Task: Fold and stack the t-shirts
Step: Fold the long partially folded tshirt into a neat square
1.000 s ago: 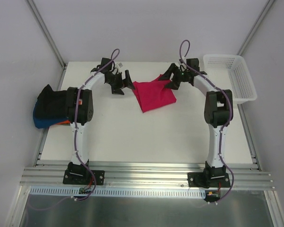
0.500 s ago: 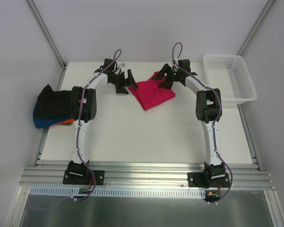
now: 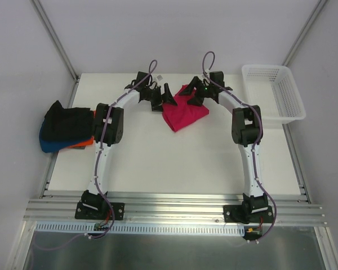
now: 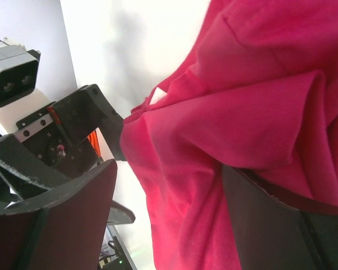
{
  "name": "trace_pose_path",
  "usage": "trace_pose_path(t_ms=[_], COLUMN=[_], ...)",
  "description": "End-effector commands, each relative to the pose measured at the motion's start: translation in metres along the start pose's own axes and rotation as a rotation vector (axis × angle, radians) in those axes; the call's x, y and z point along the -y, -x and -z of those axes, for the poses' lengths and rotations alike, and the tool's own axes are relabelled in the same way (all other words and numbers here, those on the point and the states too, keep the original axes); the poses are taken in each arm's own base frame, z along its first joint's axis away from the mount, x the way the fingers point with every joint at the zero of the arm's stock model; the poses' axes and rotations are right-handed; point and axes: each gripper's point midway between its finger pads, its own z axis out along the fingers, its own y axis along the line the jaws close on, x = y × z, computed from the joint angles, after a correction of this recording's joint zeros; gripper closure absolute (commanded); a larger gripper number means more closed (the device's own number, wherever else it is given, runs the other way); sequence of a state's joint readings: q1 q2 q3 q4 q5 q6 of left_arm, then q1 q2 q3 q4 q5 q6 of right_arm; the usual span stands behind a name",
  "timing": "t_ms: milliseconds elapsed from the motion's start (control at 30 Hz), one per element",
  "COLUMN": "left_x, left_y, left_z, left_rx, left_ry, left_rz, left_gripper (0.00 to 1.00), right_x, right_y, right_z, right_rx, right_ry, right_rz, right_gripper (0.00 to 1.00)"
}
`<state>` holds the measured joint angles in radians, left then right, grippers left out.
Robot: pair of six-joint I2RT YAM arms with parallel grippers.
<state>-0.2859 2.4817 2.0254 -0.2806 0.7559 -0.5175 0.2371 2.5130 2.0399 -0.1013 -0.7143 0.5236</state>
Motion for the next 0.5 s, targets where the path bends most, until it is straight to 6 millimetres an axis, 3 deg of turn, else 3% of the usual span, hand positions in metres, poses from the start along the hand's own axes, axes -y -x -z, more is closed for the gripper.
trace_pose_path(t_ms=[0, 100, 167, 200, 267, 300, 467], left_x=[-0.026, -0.022, -0.029, -0.025, -0.033, -0.026, -0.025], left_y=[-0.031, -0.023, -0.030, -0.024, -0.035, -0.035, -0.063], left_z=[-0.009, 0.015, 0.028, 0.042, 0.053, 0.061, 0.066], left_rx=[-0.072, -0.035, -0.042, -0.016, -0.025, -0.015, -0.059], left_ry=[0.072, 0.112, 0.144, 0.149, 0.179, 0.177, 0.182], left_rz=[0.089, 0.084, 0.108, 0.106, 0.136, 0.131, 0.212], left_gripper=[0.11, 0.10, 0.08, 0.07, 0.06, 0.05, 0.05], right_x=[-0.014, -0.007, 0.002, 0.004, 0.011, 0.011, 0.003], right_y=[0.008, 0.007, 0.005, 0.006, 0.002, 0.001, -0.008], right_z=[0.009, 0.013, 0.016, 0.018, 0.022, 0.024, 0.035], right_rx=[0.032, 0.031, 0.033, 0.037, 0.039, 0.042, 0.048], right_ry=[0.014, -0.007, -0.048, -0.059, -0.094, -0.101, -0.126], right_rz=[0.015, 0.022, 0.030, 0.028, 0.012, 0.012, 0.025], right_gripper=[0.22, 0.21, 0.21, 0.21, 0.21, 0.22, 0.22])
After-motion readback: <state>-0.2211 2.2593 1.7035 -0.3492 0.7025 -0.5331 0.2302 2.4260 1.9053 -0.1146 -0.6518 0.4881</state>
